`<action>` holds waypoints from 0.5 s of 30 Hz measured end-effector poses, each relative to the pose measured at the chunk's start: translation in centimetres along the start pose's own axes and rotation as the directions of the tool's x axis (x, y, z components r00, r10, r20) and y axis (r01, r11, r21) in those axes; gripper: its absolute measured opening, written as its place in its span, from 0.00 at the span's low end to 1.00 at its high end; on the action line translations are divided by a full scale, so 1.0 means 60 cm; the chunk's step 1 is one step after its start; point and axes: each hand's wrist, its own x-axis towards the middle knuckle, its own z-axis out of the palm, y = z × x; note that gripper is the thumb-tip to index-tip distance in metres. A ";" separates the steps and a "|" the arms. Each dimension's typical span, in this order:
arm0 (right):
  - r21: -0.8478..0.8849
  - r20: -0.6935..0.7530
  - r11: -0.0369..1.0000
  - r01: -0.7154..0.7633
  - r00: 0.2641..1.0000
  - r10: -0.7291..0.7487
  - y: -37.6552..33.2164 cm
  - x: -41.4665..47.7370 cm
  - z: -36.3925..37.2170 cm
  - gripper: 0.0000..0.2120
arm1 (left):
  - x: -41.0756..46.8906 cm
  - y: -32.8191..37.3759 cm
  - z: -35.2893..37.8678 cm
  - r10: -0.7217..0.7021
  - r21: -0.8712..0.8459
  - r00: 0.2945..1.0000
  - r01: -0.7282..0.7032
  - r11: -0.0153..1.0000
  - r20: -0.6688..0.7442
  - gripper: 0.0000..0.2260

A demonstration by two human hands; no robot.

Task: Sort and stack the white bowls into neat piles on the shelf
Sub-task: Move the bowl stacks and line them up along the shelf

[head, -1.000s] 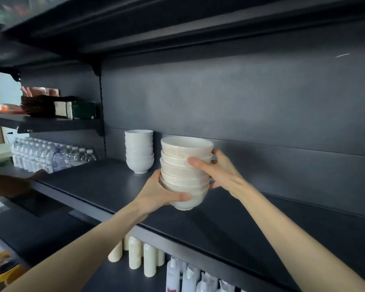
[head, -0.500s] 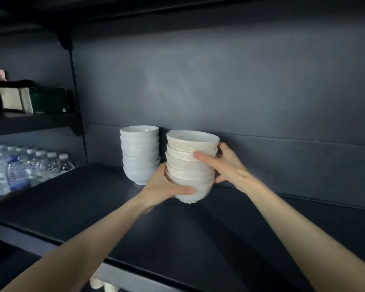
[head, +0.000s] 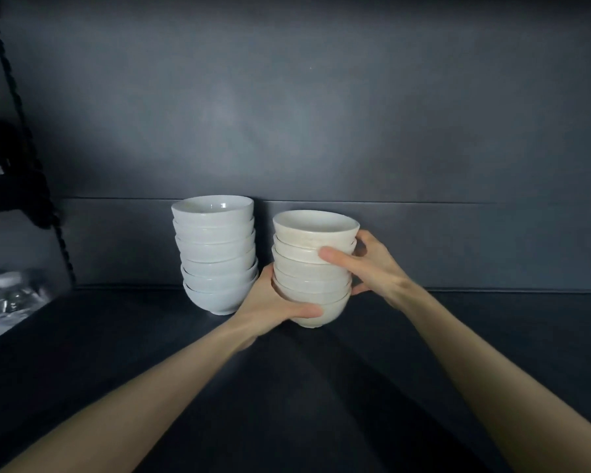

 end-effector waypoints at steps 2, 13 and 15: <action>0.011 -0.009 1.000 -0.007 1.000 0.008 0.002 0.005 0.005 0.39 | 0.010 -0.009 -0.005 0.013 -0.013 1.000 -0.013 1.000 0.012 0.30; 0.099 0.005 0.995 -0.018 1.000 0.017 0.009 0.021 0.013 0.33 | 0.021 -0.066 0.003 0.035 -0.010 0.996 -0.036 0.999 -0.084 0.45; 0.099 0.005 0.995 -0.011 1.000 0.010 0.009 0.022 0.012 0.32 | 0.018 -0.065 0.005 0.044 0.004 0.994 -0.044 0.999 -0.101 0.40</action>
